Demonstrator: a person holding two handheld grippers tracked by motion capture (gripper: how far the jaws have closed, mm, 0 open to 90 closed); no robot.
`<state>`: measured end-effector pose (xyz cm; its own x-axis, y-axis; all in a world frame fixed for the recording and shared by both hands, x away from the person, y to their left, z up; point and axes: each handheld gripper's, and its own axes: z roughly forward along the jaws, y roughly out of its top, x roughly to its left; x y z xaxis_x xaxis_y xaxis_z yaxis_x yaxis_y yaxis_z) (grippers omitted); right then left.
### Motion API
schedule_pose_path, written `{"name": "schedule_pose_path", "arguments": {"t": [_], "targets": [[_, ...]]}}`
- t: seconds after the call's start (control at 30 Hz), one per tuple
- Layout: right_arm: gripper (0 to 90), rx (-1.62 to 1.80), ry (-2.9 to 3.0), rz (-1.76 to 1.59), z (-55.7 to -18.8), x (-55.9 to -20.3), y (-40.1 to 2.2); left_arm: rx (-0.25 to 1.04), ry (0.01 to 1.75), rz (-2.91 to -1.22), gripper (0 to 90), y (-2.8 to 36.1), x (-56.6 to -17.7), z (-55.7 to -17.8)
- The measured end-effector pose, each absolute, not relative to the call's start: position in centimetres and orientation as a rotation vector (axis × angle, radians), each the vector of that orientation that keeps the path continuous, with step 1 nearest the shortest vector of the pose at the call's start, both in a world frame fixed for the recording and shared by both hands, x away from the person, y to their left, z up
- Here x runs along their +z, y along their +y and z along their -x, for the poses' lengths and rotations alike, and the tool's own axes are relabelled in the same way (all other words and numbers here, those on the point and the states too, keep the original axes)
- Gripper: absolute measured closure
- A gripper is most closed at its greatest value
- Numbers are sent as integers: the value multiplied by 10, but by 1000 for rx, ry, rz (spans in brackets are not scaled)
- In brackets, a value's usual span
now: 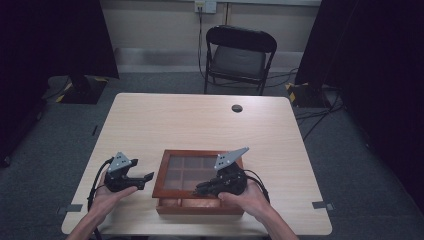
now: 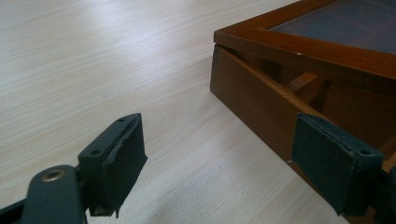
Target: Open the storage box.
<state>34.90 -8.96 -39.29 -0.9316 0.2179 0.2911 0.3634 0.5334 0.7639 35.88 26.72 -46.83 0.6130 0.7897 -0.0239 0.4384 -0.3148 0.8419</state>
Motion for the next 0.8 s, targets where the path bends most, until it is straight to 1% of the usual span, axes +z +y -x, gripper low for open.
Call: {"name": "schedule_pose_path", "arguments": {"t": [0.23,0.33,0.47,0.6,0.8], "targets": [[830,-1351,-2604,493,-353,-385,-89,490,911,-1973,185,261,-465,-357],[830,-1350,-2602,488,-355,-384,-89,425,906,-1948,178,257,-463,-356],[830,-1347,-2593,482,-358,-379,-88,450,859,-1961,178,253,-460,-354],[831,-1347,-2602,475,-362,-372,-88,458,830,-1924,179,250,-455,-351],[831,-1351,-2604,466,-366,-365,-88,448,764,-1908,178,243,-450,-346]]}}
